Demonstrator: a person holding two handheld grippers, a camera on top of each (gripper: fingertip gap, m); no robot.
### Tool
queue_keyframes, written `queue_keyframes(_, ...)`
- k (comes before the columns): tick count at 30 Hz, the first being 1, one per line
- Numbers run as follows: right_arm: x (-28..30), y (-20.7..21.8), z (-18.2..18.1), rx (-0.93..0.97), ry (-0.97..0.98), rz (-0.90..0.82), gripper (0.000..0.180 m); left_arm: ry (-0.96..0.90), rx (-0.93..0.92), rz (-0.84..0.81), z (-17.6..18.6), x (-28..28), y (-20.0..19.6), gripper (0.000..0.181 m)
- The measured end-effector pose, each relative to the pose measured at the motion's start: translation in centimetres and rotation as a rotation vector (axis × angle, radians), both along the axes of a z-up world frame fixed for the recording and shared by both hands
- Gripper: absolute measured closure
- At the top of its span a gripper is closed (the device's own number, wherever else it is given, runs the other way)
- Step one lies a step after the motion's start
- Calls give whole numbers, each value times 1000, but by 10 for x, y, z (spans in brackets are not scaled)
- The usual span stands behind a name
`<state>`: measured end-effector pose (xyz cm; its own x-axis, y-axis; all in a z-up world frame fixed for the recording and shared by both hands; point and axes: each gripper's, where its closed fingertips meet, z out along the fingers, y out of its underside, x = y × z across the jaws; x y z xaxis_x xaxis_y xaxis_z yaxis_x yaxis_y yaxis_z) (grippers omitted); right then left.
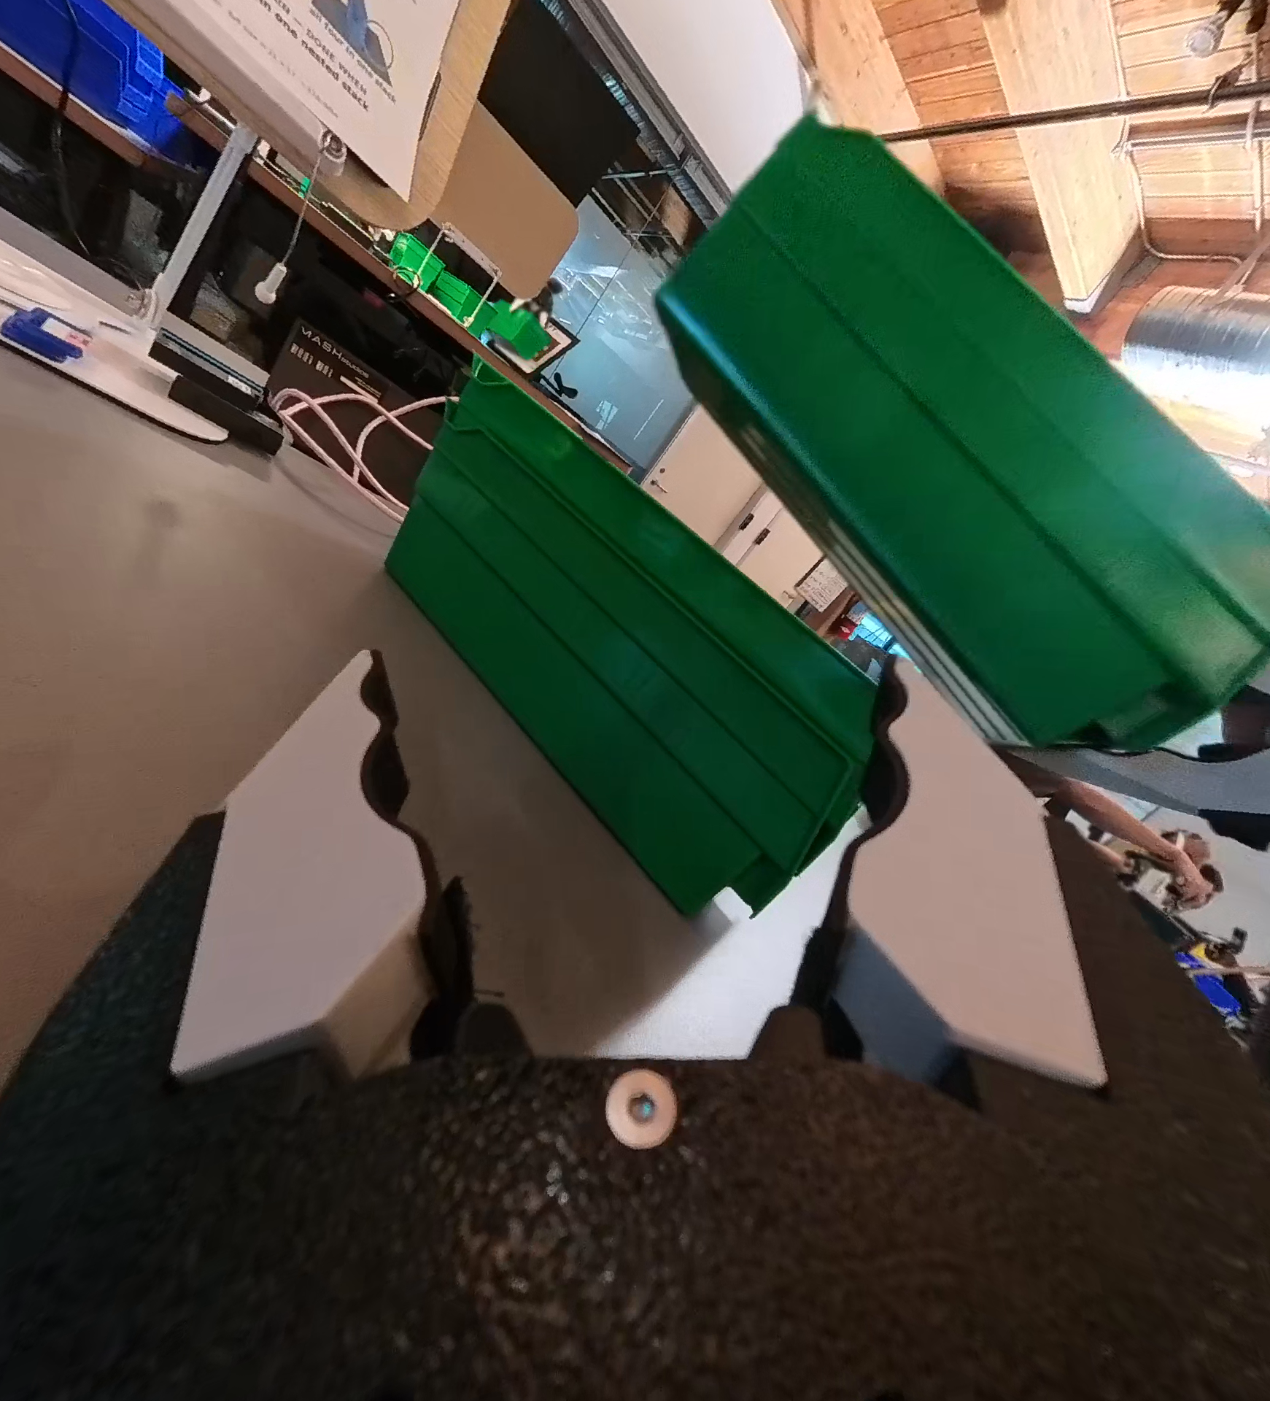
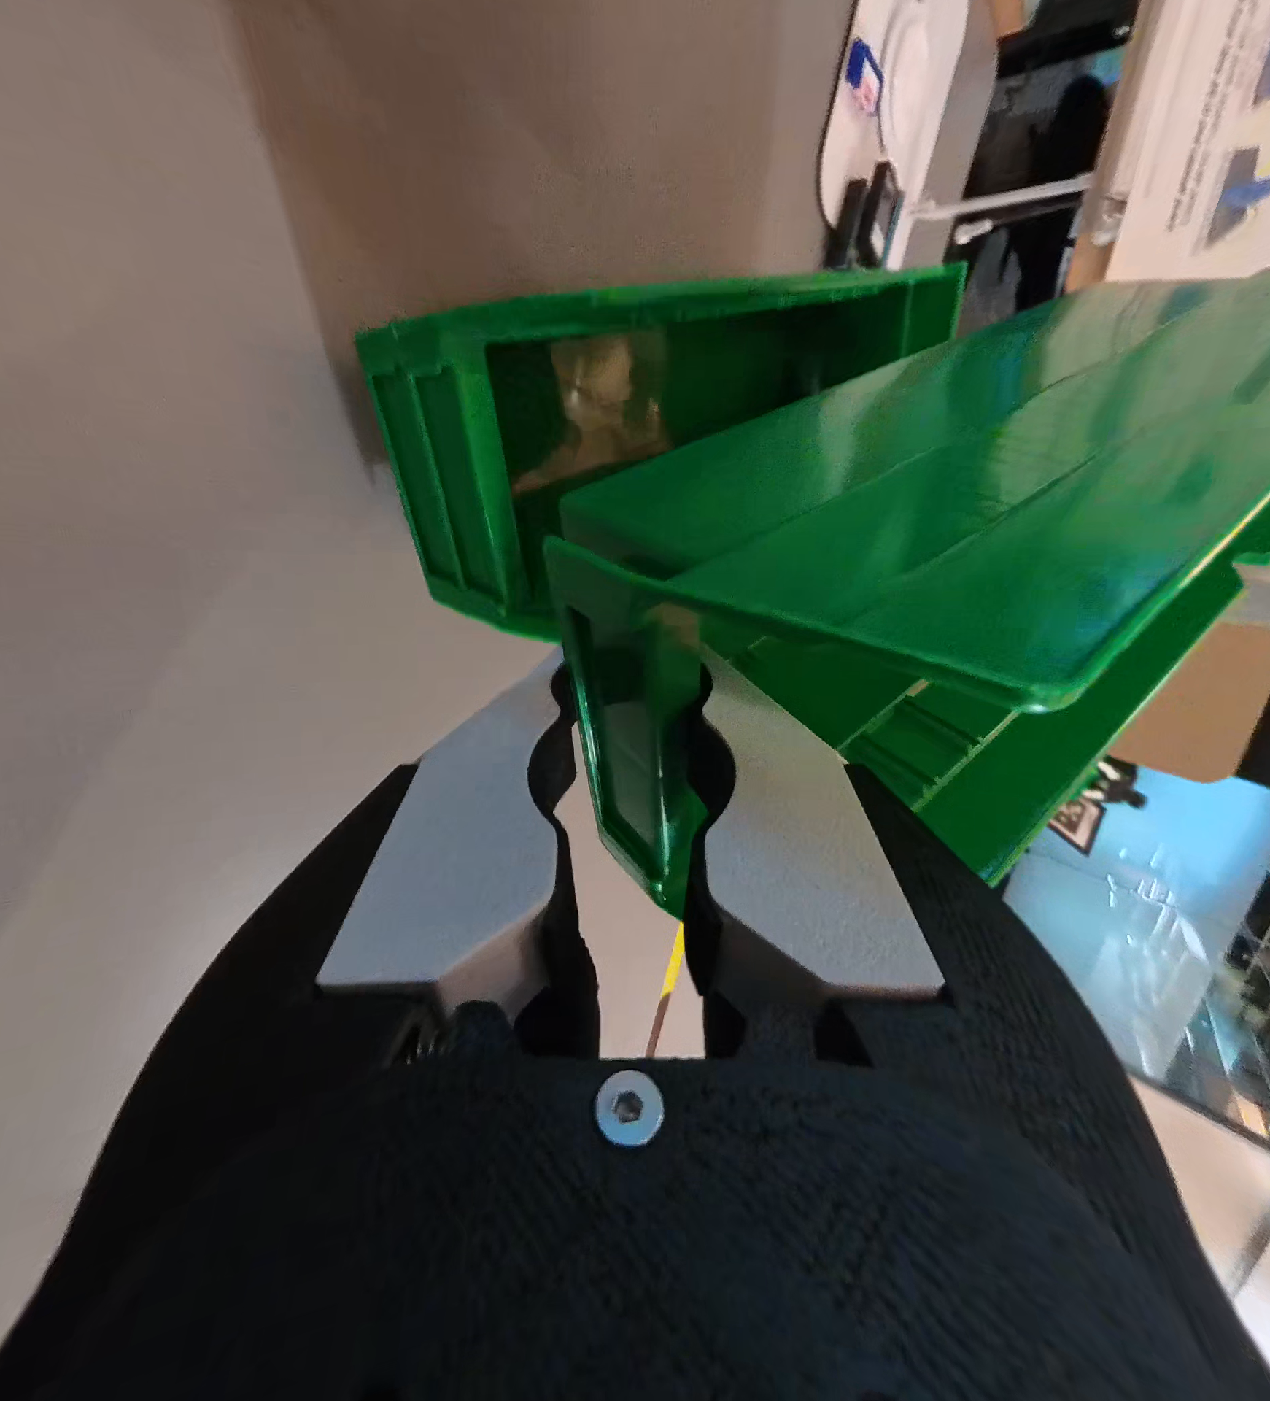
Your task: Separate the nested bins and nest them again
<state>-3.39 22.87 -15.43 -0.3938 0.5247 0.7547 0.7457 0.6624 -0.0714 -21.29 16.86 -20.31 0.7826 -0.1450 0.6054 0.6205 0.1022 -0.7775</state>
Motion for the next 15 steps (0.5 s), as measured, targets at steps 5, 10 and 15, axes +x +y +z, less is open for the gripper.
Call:
queue_keyframes(5,-25,1,-18,-18,-93,-19,156,-11,5,-3,0,-1,0,58)
queue_keyframes(10,-38,6,-34,-31,-150,-45,156,-26,12,-5,1,-2,-1,58)
queue_keyframes(15,-46,10,-47,-39,-194,-51,156,-34,16,-8,1,-3,-1,58)
